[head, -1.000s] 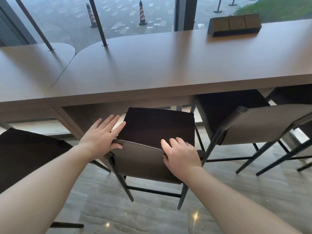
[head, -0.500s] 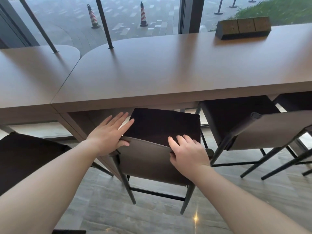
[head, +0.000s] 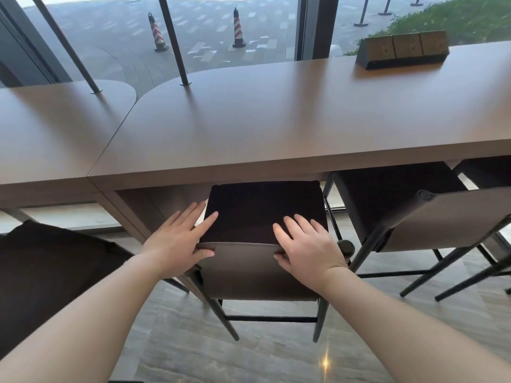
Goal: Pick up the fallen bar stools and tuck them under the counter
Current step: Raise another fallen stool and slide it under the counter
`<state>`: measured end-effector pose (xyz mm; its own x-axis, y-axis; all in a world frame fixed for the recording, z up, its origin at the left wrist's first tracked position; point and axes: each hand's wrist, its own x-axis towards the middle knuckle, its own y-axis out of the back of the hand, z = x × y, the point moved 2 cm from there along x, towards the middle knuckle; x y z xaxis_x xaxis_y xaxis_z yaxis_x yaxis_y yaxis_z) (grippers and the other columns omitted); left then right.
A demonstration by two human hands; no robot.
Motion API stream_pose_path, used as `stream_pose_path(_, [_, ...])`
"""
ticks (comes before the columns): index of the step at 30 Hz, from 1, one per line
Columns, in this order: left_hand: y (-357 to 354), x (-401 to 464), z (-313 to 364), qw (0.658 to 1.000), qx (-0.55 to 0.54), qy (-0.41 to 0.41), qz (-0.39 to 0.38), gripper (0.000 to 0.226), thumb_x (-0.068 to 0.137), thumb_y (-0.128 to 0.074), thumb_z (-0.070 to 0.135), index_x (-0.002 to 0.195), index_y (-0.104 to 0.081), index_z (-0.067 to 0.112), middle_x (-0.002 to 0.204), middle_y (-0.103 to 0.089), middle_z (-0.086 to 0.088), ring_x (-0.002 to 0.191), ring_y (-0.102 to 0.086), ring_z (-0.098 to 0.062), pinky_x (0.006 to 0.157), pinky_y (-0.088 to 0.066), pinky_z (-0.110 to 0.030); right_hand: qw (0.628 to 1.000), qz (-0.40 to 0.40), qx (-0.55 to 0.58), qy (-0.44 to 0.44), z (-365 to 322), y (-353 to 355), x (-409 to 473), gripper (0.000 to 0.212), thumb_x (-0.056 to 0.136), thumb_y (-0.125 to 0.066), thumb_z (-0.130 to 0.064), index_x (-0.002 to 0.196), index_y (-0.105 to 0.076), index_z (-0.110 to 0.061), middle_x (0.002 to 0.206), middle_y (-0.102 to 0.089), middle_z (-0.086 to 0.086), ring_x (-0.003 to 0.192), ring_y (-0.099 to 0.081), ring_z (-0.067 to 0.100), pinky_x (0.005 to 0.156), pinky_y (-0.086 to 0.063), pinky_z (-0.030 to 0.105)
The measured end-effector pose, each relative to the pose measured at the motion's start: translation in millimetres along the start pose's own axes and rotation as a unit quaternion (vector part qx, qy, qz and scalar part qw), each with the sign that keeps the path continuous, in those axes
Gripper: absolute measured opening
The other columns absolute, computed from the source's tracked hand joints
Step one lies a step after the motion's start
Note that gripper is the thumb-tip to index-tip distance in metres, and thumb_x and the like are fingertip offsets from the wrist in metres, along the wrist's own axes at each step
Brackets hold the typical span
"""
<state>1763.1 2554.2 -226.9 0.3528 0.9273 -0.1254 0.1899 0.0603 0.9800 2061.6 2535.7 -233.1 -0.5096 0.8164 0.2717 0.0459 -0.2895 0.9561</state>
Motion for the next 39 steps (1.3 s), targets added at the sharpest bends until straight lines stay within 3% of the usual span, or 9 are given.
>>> stream_pose_path(5, [-5, -16, 16, 0.998, -0.018, 0.060, 0.015, 0.083, 0.084, -0.012, 0.077, 0.146, 0.026, 0.037, 0.160, 0.021, -0.002, 0.145, 0.023, -0.016, 0.119, 0.000, -0.038, 0.999, -0.004, -0.007, 0.045, 15, 3, 18, 0.062, 0.080, -0.069, -0.046, 0.132, -0.058, -0.013, 0.129, -0.062, 0.017, 0.123, -0.056, 0.035, 0.099, -0.049, 0.050])
stream_pose_path(13, [-11, -7, 44, 0.993, -0.021, 0.105, 0.042, 0.081, 0.084, -0.008, 0.077, 0.137, 0.040, 0.039, 0.158, 0.023, -0.003, 0.144, 0.022, -0.022, 0.116, 0.002, -0.038, 0.997, -0.022, -0.014, 0.075, 48, 1, 32, 0.065, 0.082, -0.066, -0.049, 0.135, -0.055, -0.014, 0.134, -0.059, 0.017, 0.127, -0.053, 0.036, 0.102, -0.044, 0.051])
stream_pose_path(26, [-7, 27, 95, 0.991, -0.021, 0.130, 0.035, 0.082, 0.085, -0.007, 0.076, 0.136, 0.043, 0.036, 0.157, 0.023, -0.006, 0.147, 0.018, -0.024, 0.117, -0.001, -0.040, 0.995, -0.060, 0.008, 0.074, 110, -12, 28, 0.065, 0.084, -0.061, -0.052, 0.136, -0.054, -0.014, 0.136, -0.057, 0.015, 0.128, -0.050, 0.033, 0.107, -0.042, 0.049])
stream_pose_path(33, [4, 63, 125, 0.994, -0.002, 0.097, 0.044, 0.084, 0.088, -0.014, 0.074, 0.149, 0.026, 0.031, 0.158, 0.020, -0.009, 0.147, 0.016, -0.027, 0.120, -0.007, -0.045, 0.997, -0.074, 0.024, 0.027, 150, -26, 7, 0.065, 0.084, -0.058, -0.055, 0.136, -0.055, -0.016, 0.135, -0.058, 0.013, 0.128, -0.051, 0.032, 0.106, -0.042, 0.048])
stream_pose_path(39, [1, 80, 128, 0.996, 0.029, 0.077, 0.045, 0.081, 0.091, -0.015, 0.072, 0.152, 0.015, 0.028, 0.163, 0.004, -0.011, 0.147, 0.013, -0.025, 0.119, -0.011, -0.046, 0.996, -0.078, 0.033, 0.001, 163, -41, -3, 0.061, 0.086, -0.058, -0.055, 0.135, -0.055, -0.019, 0.135, -0.058, 0.012, 0.128, -0.051, 0.031, 0.102, -0.046, 0.047])
